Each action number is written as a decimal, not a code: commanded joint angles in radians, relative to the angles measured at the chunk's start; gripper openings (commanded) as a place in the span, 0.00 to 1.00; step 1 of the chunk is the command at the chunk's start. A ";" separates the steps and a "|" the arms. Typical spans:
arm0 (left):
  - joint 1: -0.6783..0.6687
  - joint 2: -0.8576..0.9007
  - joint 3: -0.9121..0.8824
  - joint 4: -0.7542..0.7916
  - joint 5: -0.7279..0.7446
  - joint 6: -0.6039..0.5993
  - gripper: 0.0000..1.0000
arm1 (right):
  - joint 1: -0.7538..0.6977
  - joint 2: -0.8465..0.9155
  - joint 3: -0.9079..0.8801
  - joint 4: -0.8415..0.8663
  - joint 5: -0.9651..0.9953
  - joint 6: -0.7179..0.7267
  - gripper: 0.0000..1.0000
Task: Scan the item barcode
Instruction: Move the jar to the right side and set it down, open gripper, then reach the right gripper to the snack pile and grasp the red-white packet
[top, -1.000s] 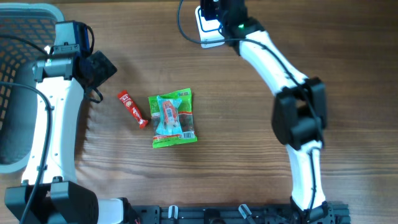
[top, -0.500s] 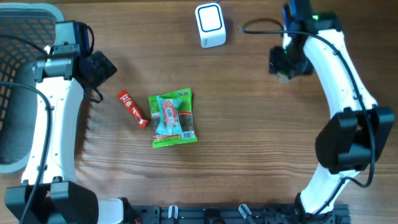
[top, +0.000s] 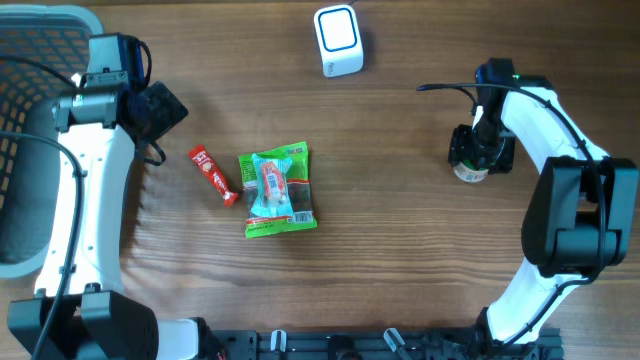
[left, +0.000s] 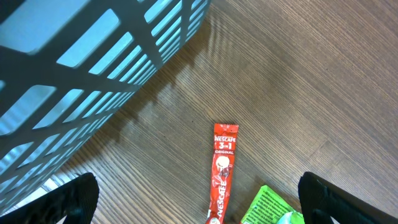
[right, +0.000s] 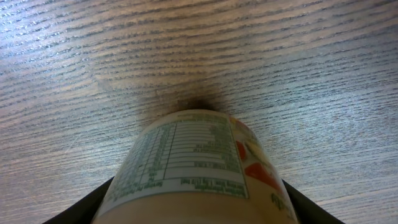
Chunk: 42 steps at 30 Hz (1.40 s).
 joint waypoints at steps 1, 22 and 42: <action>0.009 -0.005 0.014 0.002 -0.016 0.005 1.00 | 0.002 -0.006 -0.004 -0.012 -0.010 -0.006 0.41; 0.010 -0.005 0.014 0.002 -0.016 0.005 1.00 | 0.007 -0.203 0.298 -0.215 -0.435 -0.267 1.00; 0.010 -0.005 0.014 0.002 -0.016 0.005 1.00 | 0.807 -0.184 0.158 0.248 -0.075 0.197 0.69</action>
